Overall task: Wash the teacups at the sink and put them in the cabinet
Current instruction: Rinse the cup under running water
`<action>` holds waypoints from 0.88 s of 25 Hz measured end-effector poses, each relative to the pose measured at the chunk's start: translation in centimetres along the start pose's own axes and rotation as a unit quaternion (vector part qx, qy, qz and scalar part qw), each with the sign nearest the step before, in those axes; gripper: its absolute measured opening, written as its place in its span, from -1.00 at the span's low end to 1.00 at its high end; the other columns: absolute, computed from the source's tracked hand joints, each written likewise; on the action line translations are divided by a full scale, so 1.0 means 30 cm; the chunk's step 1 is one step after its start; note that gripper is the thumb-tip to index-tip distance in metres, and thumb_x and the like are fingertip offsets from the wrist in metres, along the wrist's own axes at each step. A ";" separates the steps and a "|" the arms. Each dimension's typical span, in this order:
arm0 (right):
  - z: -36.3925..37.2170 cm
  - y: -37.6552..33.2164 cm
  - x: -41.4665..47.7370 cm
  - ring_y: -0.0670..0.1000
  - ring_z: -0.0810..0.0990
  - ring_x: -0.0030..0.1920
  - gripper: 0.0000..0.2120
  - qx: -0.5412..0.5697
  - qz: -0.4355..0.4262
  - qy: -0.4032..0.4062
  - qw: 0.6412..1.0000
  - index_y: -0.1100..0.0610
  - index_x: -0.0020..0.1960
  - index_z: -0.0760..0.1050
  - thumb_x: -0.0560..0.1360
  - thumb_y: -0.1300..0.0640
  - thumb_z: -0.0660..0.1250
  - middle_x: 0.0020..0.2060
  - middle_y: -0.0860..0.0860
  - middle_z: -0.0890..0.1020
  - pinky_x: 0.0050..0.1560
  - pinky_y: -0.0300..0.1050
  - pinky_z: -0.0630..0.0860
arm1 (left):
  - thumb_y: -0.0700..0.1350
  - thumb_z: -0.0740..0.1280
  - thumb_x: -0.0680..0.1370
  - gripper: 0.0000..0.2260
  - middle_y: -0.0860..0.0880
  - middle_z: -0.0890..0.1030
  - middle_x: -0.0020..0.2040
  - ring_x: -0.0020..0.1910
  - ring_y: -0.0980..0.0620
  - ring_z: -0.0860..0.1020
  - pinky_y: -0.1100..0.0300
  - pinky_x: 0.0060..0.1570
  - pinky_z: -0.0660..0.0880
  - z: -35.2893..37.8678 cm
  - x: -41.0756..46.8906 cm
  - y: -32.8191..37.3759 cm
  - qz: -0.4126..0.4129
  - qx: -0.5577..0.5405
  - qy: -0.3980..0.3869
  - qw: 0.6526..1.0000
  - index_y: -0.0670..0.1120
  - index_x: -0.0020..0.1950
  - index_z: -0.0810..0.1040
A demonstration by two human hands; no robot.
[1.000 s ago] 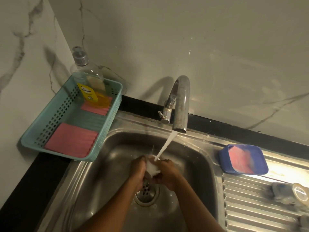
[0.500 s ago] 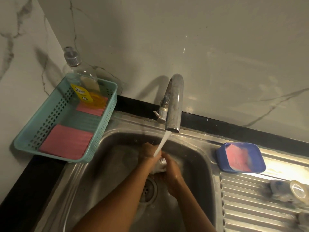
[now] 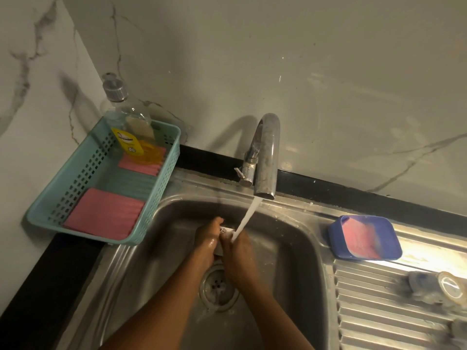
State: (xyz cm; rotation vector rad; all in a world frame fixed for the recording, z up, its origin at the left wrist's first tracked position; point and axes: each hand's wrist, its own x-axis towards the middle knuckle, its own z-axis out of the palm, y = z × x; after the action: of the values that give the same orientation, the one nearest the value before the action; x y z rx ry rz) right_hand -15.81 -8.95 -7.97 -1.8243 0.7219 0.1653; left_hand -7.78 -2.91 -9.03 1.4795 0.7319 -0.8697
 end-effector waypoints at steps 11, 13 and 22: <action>-0.013 -0.005 -0.018 0.03 0.66 0.07 -0.83 0.102 -0.046 0.006 0.994 -0.45 -0.06 0.50 0.58 -0.13 0.33 0.22 0.06 0.54 0.03 0.05 0.68 | -0.06 0.26 0.59 -0.70 -0.23 0.69 -0.16 -0.12 -0.18 0.64 0.02 -0.04 0.52 -0.016 -0.056 -0.078 -0.030 -0.087 -0.114 0.989 -0.20 -0.09 0.72; -0.031 0.005 -0.013 -0.01 0.66 0.01 -0.96 0.047 -0.074 0.003 0.996 -0.29 -0.06 0.55 0.56 -0.15 0.33 0.24 0.05 0.53 -0.03 0.02 0.68 | -0.08 0.32 0.58 -0.75 -0.24 0.68 -0.18 -0.16 -0.18 0.65 0.03 -0.09 0.54 -0.015 -0.048 -0.101 -0.030 -0.103 -0.131 0.986 -0.24 -0.01 0.69; -0.096 0.079 -0.029 -0.05 0.70 0.00 -0.68 -0.035 -0.157 -0.091 0.983 -0.07 0.27 0.50 0.55 0.11 0.44 0.20 -0.14 0.59 -0.02 0.00 0.68 | 0.33 0.30 0.55 -0.42 -0.23 0.72 0.00 0.03 -0.23 0.66 -0.05 0.09 0.58 -0.053 -0.051 -0.072 -0.009 -0.071 -0.149 0.986 -0.20 0.06 0.71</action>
State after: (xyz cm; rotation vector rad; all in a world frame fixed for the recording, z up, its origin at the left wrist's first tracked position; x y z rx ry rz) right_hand -18.47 -11.66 -8.42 -1.9355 0.2976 0.1475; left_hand -10.25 -1.06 -8.83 1.1855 0.5727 -1.0043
